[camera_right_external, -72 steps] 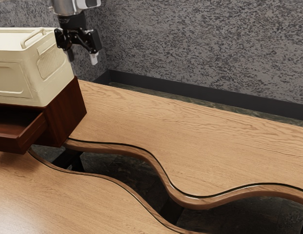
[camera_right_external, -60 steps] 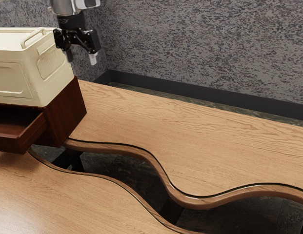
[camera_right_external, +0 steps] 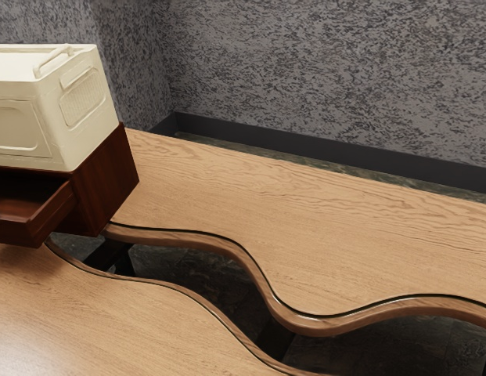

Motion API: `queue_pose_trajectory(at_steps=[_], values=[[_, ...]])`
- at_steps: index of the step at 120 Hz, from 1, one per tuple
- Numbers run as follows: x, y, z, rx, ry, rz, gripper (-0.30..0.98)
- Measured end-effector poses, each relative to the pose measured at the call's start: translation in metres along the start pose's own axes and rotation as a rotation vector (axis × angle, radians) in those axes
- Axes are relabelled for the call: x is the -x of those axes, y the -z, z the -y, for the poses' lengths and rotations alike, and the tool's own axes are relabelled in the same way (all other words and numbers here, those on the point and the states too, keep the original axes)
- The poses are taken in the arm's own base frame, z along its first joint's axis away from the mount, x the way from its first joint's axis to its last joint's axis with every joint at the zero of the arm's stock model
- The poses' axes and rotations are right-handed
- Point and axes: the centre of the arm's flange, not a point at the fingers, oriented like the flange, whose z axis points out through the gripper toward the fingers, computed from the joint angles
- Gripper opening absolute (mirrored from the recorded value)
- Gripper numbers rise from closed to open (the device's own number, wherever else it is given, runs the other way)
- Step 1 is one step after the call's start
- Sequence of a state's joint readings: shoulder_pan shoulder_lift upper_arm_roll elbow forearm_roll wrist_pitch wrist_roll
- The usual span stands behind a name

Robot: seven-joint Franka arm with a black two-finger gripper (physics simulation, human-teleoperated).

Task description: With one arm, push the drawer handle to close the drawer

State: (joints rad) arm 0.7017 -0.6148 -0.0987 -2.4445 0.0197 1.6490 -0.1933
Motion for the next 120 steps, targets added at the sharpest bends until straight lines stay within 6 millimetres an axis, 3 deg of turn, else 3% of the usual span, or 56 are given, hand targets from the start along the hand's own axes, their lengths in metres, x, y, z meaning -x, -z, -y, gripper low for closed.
queue_pose_trajectory(at_steps=[25, 32, 55, 91, 106, 120], values=[[-0.068, -0.072, 0.045, 0.033, 0.085, -0.005, 0.15], [-0.080, -0.082, 0.060, 0.041, 0.098, -0.026, 0.08], [-0.105, -0.082, 0.084, 0.051, 0.078, -0.095, -0.04], [-0.126, -0.080, 0.138, 0.015, 0.030, -0.155, -0.09], [-0.153, -0.079, 0.144, -0.013, -0.066, -0.179, -0.09], [-0.164, -0.079, 0.138, -0.034, -0.163, -0.204, -0.10]])
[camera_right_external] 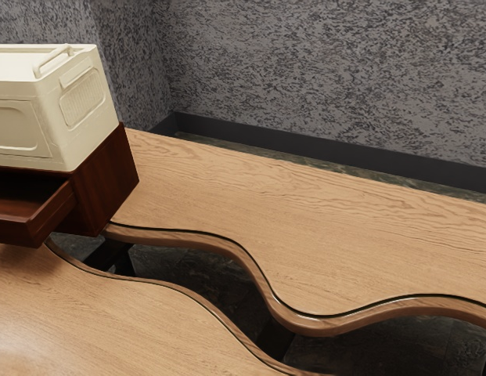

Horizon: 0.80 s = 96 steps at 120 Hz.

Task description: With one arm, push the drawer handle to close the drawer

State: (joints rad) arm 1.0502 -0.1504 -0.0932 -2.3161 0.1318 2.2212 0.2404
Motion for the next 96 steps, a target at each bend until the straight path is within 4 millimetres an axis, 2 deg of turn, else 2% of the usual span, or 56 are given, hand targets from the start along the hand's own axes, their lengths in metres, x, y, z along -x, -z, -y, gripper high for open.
queue_pose_trajectory(at_steps=[40, 96], values=[[-0.025, 0.009, -0.023, -0.013, -0.201, -0.067, -0.10], [-0.061, 0.002, -0.037, 0.005, -0.335, -0.107, -0.10]])
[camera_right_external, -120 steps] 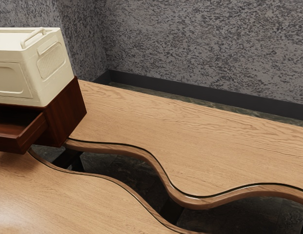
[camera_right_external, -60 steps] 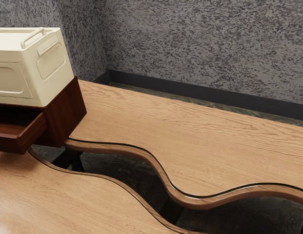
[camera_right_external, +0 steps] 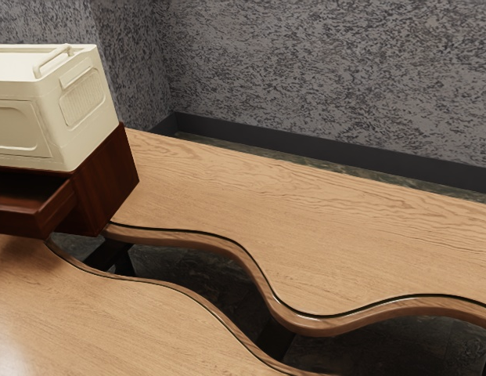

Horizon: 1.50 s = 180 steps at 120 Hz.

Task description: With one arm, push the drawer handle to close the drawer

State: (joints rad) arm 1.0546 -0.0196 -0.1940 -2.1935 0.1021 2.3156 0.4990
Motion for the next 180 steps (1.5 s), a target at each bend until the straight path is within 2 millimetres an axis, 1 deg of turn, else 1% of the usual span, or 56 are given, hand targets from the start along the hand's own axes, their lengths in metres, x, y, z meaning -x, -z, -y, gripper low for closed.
queue_pose_trajectory(at_steps=[26, 35, 43, 56, 66, 90, 110, 124, 138, 160, 180], values=[[-0.019, -0.003, 0.003, 0.005, -0.040, -0.016, -0.10], [-0.026, -0.004, 0.000, 0.008, -0.057, -0.022, -0.10], [-0.033, -0.004, -0.006, 0.014, -0.079, -0.027, -0.10], [-0.049, -0.002, -0.025, 0.018, -0.128, -0.038, -0.10], [-0.058, -0.003, -0.032, 0.022, -0.152, -0.043, -0.10], [-0.067, -0.009, -0.024, 0.027, -0.157, -0.050, -0.10], [-0.075, -0.007, -0.030, 0.018, -0.176, -0.079, -0.10], [-0.080, -0.004, -0.027, 0.008, -0.178, -0.104, -0.09], [-0.091, -0.002, -0.028, 0.003, -0.189, -0.128, -0.10], [-0.102, -0.005, -0.028, 0.004, -0.203, -0.144, -0.10], [-0.112, -0.010, -0.032, 0.008, -0.221, -0.155, -0.10]])
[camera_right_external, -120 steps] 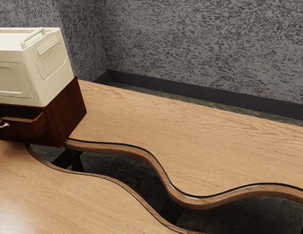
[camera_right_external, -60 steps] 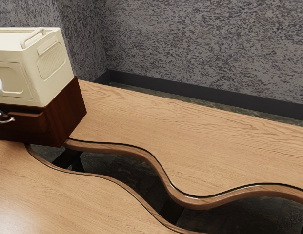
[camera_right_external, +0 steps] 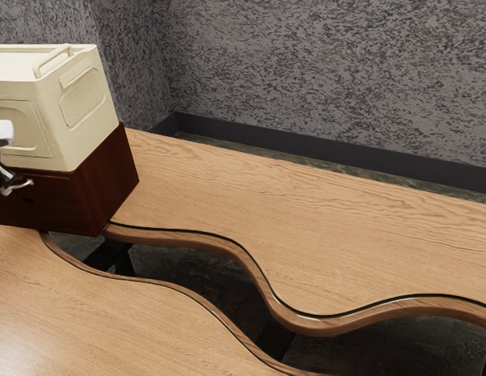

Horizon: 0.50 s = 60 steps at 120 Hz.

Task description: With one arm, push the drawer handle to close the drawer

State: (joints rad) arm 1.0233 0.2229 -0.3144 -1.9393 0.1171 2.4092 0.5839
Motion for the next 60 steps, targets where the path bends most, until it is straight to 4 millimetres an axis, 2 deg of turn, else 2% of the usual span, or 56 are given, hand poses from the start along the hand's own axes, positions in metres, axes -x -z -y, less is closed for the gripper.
queue_pose_trajectory(at_steps=[24, 28, 35, 41, 46, 53, 60], values=[[-0.001, -0.003, 0.004, -0.002, 0.001, -0.006, -0.10], [0.002, 0.000, 0.000, 0.002, -0.001, 0.004, -0.02], [0.035, 0.032, -0.030, -0.015, -0.004, 0.052, 0.11], [0.059, 0.072, -0.050, -0.034, 0.013, 0.082, 0.23], [0.075, 0.107, -0.059, -0.035, 0.046, 0.098, 0.31], [0.088, 0.155, -0.068, -0.025, 0.091, 0.098, 0.40], [0.092, 0.175, -0.080, 0.021, 0.106, 0.115, 0.47]])
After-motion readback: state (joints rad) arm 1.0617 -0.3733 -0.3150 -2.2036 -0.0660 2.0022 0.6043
